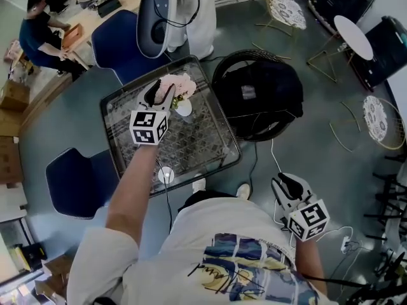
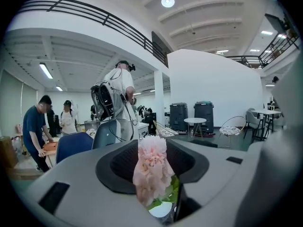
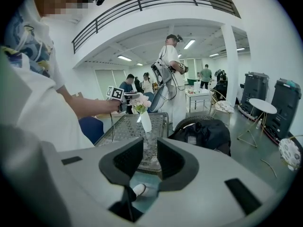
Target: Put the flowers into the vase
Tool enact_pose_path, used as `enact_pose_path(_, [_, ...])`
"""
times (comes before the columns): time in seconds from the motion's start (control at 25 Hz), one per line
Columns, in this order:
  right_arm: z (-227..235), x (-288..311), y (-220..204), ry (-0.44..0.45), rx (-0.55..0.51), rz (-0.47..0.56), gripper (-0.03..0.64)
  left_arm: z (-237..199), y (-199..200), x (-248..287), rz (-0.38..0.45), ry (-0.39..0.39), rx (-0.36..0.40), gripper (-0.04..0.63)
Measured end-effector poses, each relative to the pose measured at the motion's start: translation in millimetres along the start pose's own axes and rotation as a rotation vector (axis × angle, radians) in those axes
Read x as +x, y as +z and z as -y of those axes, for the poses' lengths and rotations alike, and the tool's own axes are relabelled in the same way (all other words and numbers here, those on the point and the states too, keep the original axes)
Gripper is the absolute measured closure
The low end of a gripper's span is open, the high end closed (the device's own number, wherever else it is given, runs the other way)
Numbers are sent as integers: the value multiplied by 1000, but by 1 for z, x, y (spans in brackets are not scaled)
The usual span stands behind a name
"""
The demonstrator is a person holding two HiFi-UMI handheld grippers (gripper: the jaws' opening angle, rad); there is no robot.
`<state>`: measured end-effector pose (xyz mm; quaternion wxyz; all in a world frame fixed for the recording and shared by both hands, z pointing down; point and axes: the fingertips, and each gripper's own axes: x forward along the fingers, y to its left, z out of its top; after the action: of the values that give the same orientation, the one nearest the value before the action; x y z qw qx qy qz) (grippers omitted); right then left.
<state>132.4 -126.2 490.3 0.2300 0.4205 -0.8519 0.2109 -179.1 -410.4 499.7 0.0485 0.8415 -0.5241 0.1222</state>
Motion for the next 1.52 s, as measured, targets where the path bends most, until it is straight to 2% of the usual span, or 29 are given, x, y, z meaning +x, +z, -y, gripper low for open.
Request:
enact_pose_path(0.4, [11, -5, -1, 68, -22, 31, 529, 14, 25, -19, 19, 27, 34, 403])
enact_pose_path(0.64, [24, -7, 2, 123, -50, 50, 529, 22, 45, -38, 32, 76, 52, 402])
enact_pose_path(0.92, [40, -21, 0, 219, -108, 68, 531, 63, 76, -82, 39, 129, 65, 403])
enact_pose_path(1.12, [37, -27, -12, 336, -152, 65, 531, 128, 71, -138, -27, 132, 44, 403])
enact_pose_path(1.28, [25, -26, -26, 433, -169, 46, 531, 196, 40, -176, -136, 61, -57, 408])
enact_pose_path(1.4, [8, -22, -29, 475, -211, 38, 531, 235, 12, -198, -229, 30, -85, 522])
enact_pose_path(1.52, [-15, -22, -25, 507, -245, 51, 540, 269, 0, -218, -260, -52, -122, 586])
